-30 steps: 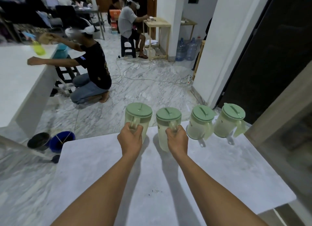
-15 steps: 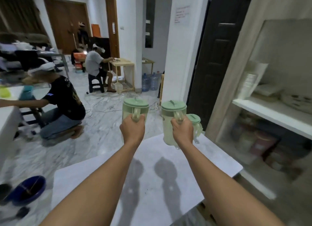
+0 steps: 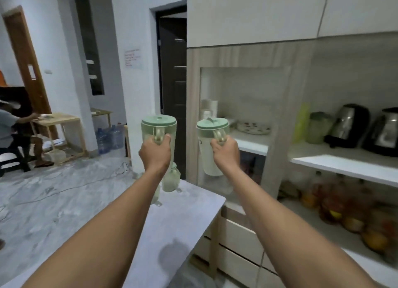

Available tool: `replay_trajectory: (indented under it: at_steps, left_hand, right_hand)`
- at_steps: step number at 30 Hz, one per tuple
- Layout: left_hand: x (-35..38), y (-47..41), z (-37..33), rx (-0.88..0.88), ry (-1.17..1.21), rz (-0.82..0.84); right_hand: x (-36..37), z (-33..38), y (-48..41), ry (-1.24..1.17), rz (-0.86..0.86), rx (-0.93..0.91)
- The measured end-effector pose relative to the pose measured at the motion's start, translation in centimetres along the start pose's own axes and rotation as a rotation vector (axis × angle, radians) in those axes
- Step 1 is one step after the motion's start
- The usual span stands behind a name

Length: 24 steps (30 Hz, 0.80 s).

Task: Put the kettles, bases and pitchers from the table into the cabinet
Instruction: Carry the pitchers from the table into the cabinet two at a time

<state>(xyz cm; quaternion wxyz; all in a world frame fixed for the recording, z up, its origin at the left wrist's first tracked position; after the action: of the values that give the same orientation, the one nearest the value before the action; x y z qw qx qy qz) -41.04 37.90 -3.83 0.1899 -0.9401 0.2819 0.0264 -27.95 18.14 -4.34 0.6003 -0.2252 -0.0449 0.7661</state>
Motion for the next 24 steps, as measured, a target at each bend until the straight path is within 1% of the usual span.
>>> replay_trajectory:
  at_steps: [9,15,24]
  left_hand:
    - [12.3,6.7,-9.0,0.093,0.100,0.226]
    - [20.1,11.8,-14.4,0.170,0.155,0.327]
    - [29.8,18.5,-18.8,0.178,0.243,0.512]
  right_hand:
    - [-18.3,-0.6,1.6,0.052,-0.220,0.035]
    - [-28.9,-1.9,3.5,0.077,-0.340,0.049]
    - [-40.3,-5.0,5.7,0.062,-0.457,0.083]
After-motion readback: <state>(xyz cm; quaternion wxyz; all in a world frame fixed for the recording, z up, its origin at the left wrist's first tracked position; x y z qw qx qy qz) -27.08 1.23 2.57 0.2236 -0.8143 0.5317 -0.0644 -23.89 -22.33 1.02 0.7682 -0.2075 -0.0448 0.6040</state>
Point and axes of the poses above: each hand's wrist, its own y-axis away from the middle knuckle, its own x-axis out of the palm, z = x × y, the point moved 7 cm from there along -y, towards the middle knuckle, and after that the axes turned 10 degrees about z, right-handed, at the moved point
